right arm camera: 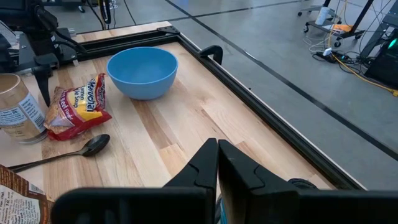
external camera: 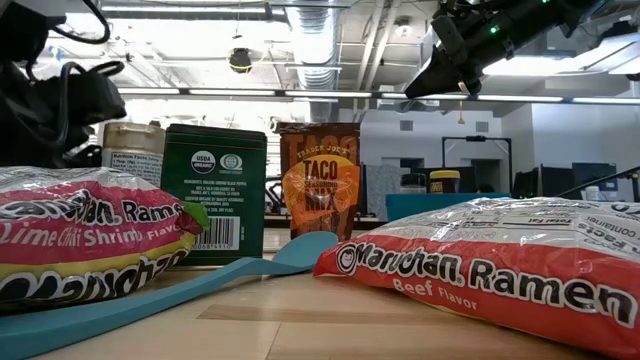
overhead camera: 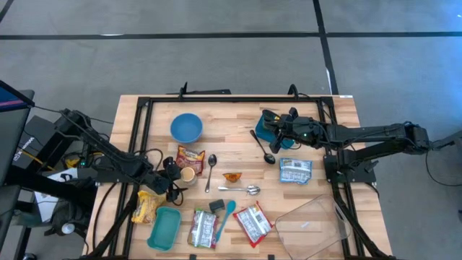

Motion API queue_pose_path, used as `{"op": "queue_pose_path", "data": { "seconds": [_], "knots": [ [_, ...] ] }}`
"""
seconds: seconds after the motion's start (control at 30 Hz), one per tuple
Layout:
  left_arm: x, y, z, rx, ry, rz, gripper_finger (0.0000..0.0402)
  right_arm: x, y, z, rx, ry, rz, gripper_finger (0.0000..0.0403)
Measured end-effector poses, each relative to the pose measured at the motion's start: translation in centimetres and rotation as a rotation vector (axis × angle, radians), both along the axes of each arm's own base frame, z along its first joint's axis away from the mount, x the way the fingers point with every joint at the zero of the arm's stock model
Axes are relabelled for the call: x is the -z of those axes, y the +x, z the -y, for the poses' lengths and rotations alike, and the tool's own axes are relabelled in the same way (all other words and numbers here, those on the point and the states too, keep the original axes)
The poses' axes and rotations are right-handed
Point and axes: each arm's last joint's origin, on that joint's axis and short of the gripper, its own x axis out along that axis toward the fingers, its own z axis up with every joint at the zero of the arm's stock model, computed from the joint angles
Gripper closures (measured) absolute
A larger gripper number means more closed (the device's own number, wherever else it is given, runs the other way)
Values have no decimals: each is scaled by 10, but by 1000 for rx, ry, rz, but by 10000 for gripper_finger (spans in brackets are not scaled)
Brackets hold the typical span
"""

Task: Pick & Place Food Item
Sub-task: Put the golden seasoning bottle into the blue bin

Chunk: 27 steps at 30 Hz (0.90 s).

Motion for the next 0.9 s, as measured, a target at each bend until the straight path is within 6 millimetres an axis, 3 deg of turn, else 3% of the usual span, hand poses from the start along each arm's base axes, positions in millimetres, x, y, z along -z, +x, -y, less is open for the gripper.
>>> {"op": "queue_pose_path", "data": {
  "seconds": [0.9],
  "knots": [
    [1,12,-1,-40,35,81,30,0,0,0,0,0,0,397]
  ]
}}
